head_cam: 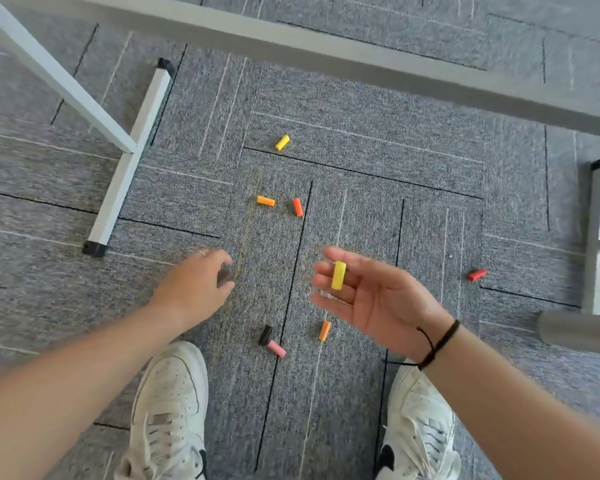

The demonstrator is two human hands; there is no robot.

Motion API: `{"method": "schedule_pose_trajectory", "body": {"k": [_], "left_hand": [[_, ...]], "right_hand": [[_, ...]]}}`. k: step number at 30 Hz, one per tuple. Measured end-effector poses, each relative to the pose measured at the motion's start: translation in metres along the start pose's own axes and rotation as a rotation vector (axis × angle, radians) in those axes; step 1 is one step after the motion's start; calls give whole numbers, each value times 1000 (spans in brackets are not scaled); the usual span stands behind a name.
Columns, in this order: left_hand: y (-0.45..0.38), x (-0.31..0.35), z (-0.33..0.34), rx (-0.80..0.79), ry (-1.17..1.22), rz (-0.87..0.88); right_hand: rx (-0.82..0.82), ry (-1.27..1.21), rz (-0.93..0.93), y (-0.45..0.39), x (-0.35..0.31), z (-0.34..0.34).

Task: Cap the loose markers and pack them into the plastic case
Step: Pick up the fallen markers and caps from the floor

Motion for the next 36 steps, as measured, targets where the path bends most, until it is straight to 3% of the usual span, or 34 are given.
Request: {"method": "schedule_pose_trajectory", "body": {"k": [3,6,9,12,15,17,19,24,28,31,33,35,36], "left_hand": [[-2,9,15,-78,-99,52],[-6,11,23,-113,-174,79],[-15,4,28,-147,-102,48],[-18,3,20,-166,326,-133],[0,17,7,-279,1234,-508],[13,25,-8,-355,1636,-627],[23,23,-24,-353,1770,-653],[42,-1,-46,-253,1796,-694],[54,-24,-52,-245,1903,-699],[60,-22,-45,-480,2055,-657],[62,-25,-36,-481,2011,-634],[65,-15,-27,-555,1960,-612],[63,-16,-24,-507,1914,-623]], "right_hand": [[-47,-60,39,5,5,2],[23,-58,43,3,3,-5],[120,-40,40,0,1,-18],[200,48,38,-3,2,-31],[306,216,8,-5,1,-49],[356,265,-11,-6,1,-59],[370,269,-13,-7,5,-65],[384,427,16,-12,16,-70],[487,884,-125,-17,3,-75],[665,1532,-506,-24,-36,-74],[638,1889,-660,-34,-47,-67],[555,2105,-641,-50,-47,-70],[534,2162,-609,-57,-48,-72]]}}
Point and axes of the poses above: each hand's wrist, its own y-axis away from the middle knuckle, its own z-axis out of the palm, x = y × z, the point moved 9 cm from there along -y, towards the middle knuckle, and after that the axes turned 10 degrees about x, right-handed, at the moved point
